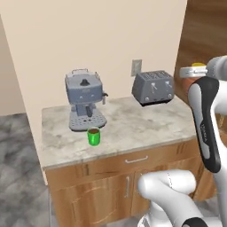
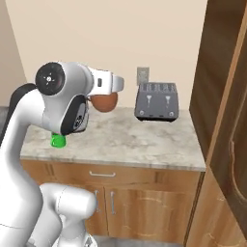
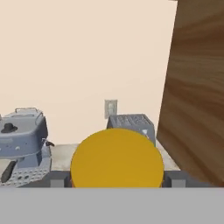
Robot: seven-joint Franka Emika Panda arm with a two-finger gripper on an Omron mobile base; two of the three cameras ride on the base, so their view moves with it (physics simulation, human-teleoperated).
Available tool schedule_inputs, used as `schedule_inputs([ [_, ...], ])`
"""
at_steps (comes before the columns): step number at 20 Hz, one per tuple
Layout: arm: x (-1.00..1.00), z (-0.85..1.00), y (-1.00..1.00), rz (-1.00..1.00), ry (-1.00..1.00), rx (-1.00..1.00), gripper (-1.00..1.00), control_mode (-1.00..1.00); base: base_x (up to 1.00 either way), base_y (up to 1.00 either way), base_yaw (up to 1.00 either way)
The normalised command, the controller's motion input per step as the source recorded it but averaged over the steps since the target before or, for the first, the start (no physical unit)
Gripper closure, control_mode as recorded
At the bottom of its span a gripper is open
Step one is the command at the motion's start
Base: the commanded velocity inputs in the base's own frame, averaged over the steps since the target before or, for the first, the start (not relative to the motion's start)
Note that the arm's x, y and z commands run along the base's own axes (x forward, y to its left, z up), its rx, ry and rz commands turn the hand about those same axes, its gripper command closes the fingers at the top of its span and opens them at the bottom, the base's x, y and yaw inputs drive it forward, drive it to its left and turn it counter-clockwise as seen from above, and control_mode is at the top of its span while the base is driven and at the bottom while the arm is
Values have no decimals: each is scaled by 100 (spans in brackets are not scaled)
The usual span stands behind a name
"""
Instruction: Pick the syrup bottle and honey bottle from the cabinet and place them next to the mug.
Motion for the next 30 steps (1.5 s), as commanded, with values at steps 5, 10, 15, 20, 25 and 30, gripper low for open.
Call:
schedule_inputs([
  [5,0,0,0,0,0,0,100,100,26,71,-2],
  [10,0,0,0,0,0,0,100,100,0,47,0],
  [15,0,0,0,0,0,0,100,100,24,33,0],
  [20,0,0,0,0,0,0,100,100,61,18,0],
  [25,0,0,0,0,0,0,100,100,39,12,0],
  [30,0,0,0,0,0,0,100,100,4,1,0],
])
